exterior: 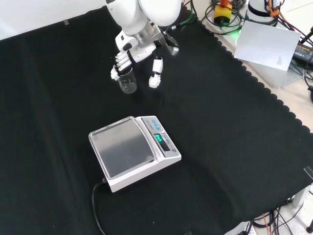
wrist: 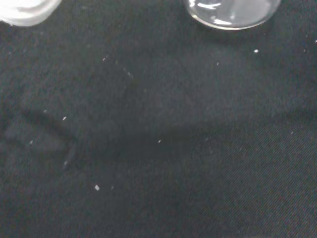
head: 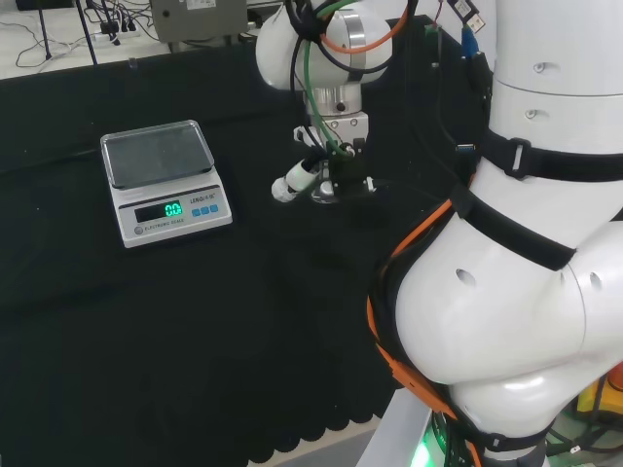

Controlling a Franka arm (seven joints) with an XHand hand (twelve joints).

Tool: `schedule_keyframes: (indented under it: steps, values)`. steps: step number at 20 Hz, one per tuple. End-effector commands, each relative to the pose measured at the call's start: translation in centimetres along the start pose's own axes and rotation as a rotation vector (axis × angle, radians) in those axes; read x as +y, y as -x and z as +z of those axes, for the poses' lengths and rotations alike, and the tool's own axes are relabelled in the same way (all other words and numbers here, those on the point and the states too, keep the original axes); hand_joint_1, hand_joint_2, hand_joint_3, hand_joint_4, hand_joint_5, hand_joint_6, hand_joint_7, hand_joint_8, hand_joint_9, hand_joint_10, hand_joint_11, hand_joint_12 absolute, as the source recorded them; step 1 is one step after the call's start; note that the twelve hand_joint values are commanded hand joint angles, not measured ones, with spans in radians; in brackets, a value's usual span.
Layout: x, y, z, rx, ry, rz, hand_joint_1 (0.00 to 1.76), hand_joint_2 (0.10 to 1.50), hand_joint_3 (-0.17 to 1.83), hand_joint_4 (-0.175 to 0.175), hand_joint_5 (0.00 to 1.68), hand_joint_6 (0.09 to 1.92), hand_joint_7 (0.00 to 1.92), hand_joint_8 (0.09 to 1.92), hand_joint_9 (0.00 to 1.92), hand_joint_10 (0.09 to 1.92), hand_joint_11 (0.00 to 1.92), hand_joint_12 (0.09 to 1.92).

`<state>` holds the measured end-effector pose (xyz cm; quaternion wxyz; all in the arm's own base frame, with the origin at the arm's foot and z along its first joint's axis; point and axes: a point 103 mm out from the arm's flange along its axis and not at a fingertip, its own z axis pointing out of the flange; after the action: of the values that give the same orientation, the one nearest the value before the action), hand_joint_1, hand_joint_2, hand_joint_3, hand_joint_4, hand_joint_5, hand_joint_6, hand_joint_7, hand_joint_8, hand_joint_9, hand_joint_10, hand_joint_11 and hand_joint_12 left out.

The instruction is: Pick up the beaker.

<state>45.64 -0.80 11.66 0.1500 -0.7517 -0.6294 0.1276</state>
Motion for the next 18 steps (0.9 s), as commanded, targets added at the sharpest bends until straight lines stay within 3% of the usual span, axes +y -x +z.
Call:
schedule_keyframes:
  steps: [1, 7, 11, 15, 18]
  values:
    - [-0.4, 2.0, -2.4, 0.011, 0.057, 0.033, 0.63, 0.72, 0.14, 0.034, 0.00, 0.09, 0.00, 0.36, 0.03, 0.84, 0.00, 1.02]
    - [-0.1, 2.1, -1.7, 0.002, 0.039, 0.038, 0.63, 0.72, 0.14, 0.036, 0.00, 0.09, 0.00, 0.38, 0.04, 0.84, 0.00, 1.01]
    - [1.8, 1.3, 0.0, -0.024, -0.019, 0.036, 0.63, 0.72, 0.14, 0.036, 0.00, 0.09, 0.00, 0.40, 0.04, 0.84, 0.00, 1.01]
    - [3.7, 1.6, 0.4, -0.065, -0.040, 0.080, 0.64, 0.73, 0.13, 0.038, 0.00, 0.09, 0.00, 0.42, 0.04, 0.84, 0.00, 1.01]
    - [4.2, 1.7, 0.8, -0.050, -0.044, 0.094, 0.65, 0.73, 0.13, 0.039, 0.00, 0.09, 0.00, 0.46, 0.05, 0.84, 0.00, 1.04]
